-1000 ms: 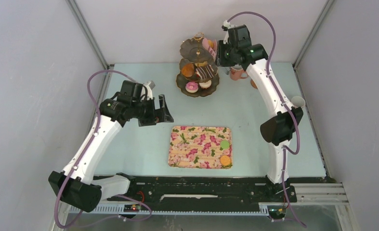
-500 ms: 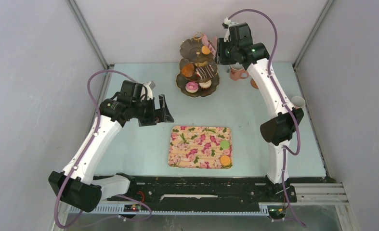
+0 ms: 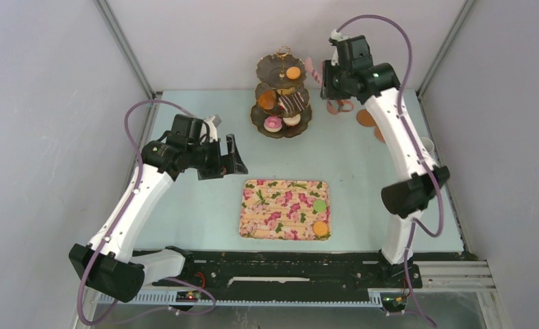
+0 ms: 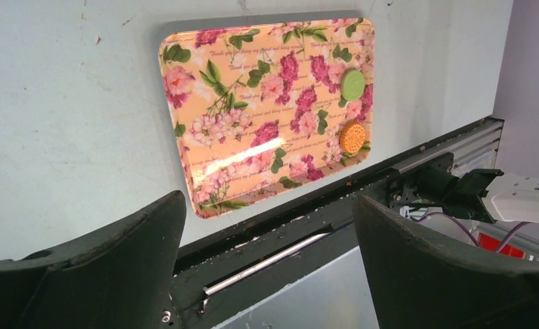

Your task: Serve the afternoon tea

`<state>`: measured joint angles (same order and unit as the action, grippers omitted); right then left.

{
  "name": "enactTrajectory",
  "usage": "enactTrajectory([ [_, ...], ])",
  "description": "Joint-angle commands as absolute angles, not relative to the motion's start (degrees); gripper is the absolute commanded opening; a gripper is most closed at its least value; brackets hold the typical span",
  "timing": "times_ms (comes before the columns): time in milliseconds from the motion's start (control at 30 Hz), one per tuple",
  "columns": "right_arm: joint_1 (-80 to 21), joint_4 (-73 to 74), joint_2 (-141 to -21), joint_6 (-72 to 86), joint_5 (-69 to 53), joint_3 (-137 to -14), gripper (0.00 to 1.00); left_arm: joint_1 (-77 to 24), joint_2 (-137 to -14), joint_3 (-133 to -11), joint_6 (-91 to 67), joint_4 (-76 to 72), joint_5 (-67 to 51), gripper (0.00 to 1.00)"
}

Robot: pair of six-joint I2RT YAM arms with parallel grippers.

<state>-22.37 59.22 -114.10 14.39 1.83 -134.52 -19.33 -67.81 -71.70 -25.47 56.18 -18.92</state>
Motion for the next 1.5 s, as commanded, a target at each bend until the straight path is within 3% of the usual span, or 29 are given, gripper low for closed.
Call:
enactTrajectory([
  [0, -22.02, 64.73, -99.87, 12.81, 7.69, -127.83, 0.34, -19.05, -66.17, -73.94, -26.23, 53.70, -21.83, 0.98],
  [400, -25.80, 87.11, -84.29, 16.25, -0.86, -103.66, 0.33, -18.99, -60.52, -67.66, -32.25, 50.72, -25.46, 0.98],
  [700, -44.64, 89.61, -84.59, 21.61, -3.66, -88.01, 0.35, -19.09, -53.52, -63.04, -36.29, 50.02, -25.71, 0.98],
  [1000, -53.97, 88.77, -90.87, 23.90, -0.94, -84.38, 0.39, -19.12, -48.45, -60.96, -37.38, 51.20, -25.02, 0.98],
  [1467, -54.63, 88.95, -93.63, 24.94, 2.42, -81.68, 0.42, -19.07, -48.06, -59.93, -36.80, 51.41, -25.40, 0.98],
])
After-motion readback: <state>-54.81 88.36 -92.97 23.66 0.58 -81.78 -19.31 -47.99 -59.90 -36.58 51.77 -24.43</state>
